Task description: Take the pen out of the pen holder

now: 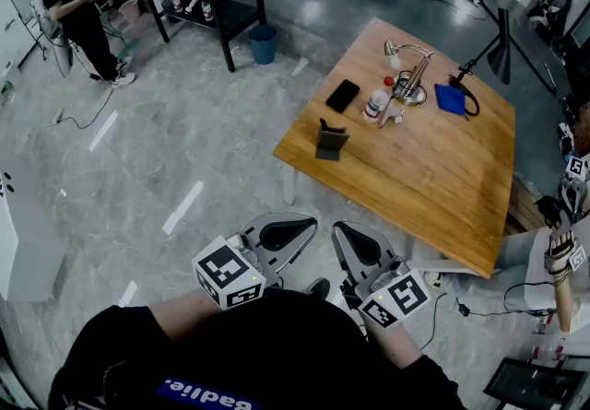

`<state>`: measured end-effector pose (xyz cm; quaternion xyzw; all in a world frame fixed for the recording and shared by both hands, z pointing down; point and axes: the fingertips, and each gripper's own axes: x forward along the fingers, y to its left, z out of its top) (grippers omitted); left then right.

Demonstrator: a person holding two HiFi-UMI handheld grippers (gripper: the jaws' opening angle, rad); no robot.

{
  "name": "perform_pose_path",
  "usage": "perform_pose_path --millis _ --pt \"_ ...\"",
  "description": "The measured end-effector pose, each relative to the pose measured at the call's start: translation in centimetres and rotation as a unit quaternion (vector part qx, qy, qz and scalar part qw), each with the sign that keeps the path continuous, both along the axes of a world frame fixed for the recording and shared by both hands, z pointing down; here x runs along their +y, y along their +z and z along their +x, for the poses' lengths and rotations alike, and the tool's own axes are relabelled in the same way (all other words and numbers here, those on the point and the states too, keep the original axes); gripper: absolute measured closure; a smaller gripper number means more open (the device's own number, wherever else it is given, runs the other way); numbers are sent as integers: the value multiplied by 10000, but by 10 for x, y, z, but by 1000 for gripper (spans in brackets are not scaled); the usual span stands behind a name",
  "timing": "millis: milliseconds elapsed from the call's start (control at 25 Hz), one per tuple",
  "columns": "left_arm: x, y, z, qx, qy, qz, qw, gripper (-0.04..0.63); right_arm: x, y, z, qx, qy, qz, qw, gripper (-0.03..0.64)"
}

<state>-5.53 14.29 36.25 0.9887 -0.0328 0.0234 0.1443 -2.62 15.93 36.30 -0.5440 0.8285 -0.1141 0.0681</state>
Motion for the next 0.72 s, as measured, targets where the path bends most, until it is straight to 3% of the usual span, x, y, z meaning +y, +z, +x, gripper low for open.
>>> perform_pose_path --millis 720 --pt "2 5 25 -62 -223 -46 9997 597 2 -1 21 -117 -253 77 9996 615"
